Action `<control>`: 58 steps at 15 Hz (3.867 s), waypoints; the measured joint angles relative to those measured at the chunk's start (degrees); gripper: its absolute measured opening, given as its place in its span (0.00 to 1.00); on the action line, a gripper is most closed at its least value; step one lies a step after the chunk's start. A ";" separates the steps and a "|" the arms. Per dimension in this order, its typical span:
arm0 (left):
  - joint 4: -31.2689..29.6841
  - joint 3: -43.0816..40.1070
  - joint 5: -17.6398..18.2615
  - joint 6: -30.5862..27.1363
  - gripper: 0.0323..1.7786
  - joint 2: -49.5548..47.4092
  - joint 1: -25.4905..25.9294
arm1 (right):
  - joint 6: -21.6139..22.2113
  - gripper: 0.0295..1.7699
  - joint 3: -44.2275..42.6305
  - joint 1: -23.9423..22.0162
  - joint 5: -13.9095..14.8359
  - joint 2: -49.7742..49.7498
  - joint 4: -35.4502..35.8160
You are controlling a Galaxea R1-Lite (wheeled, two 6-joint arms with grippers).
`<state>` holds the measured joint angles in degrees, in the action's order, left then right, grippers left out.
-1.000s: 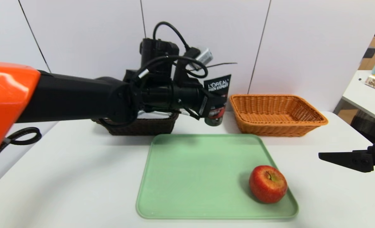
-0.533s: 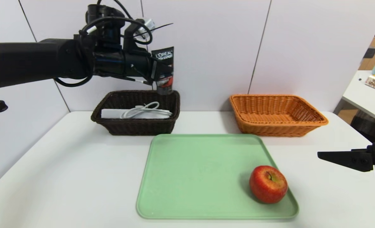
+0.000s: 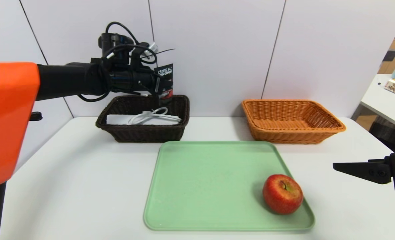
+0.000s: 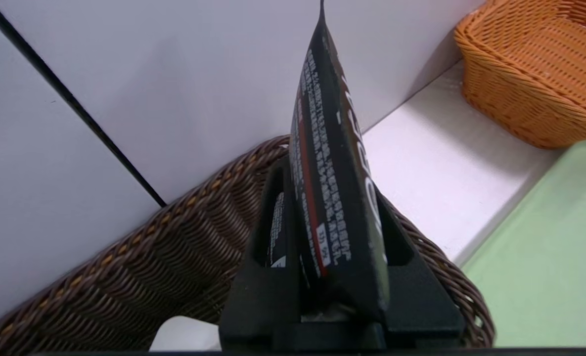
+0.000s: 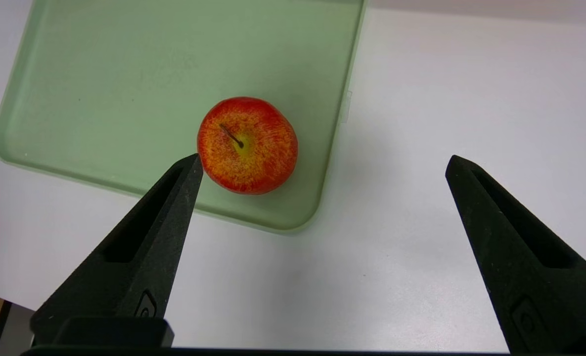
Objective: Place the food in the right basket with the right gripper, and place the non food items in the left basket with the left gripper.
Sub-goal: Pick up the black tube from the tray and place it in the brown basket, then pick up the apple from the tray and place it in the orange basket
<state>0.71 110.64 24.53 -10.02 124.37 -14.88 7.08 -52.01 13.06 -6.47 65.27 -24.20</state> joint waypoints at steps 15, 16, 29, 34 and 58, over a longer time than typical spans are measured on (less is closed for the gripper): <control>-4.62 0.63 1.07 3.44 0.32 5.51 -1.15 | -0.01 0.96 0.24 0.02 0.39 -0.02 -0.46; -4.62 0.63 1.10 3.46 0.40 5.51 -1.16 | -0.01 0.96 0.24 0.02 0.41 -0.02 -0.55; -1.80 -1.05 0.00 8.34 0.85 -1.77 0.11 | 0.00 0.96 0.24 0.02 0.39 -0.50 -0.20; 7.41 -9.31 -3.08 12.63 0.90 -12.82 0.15 | -0.09 0.96 -0.39 0.77 -0.09 0.60 0.28; 9.87 -44.22 -6.10 1.18 0.95 -33.13 -23.26 | 0.16 0.96 -24.48 15.80 3.15 26.54 -20.39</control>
<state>10.58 66.43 18.43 -8.84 91.23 -38.14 7.24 -76.48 28.86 -3.33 91.81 -44.59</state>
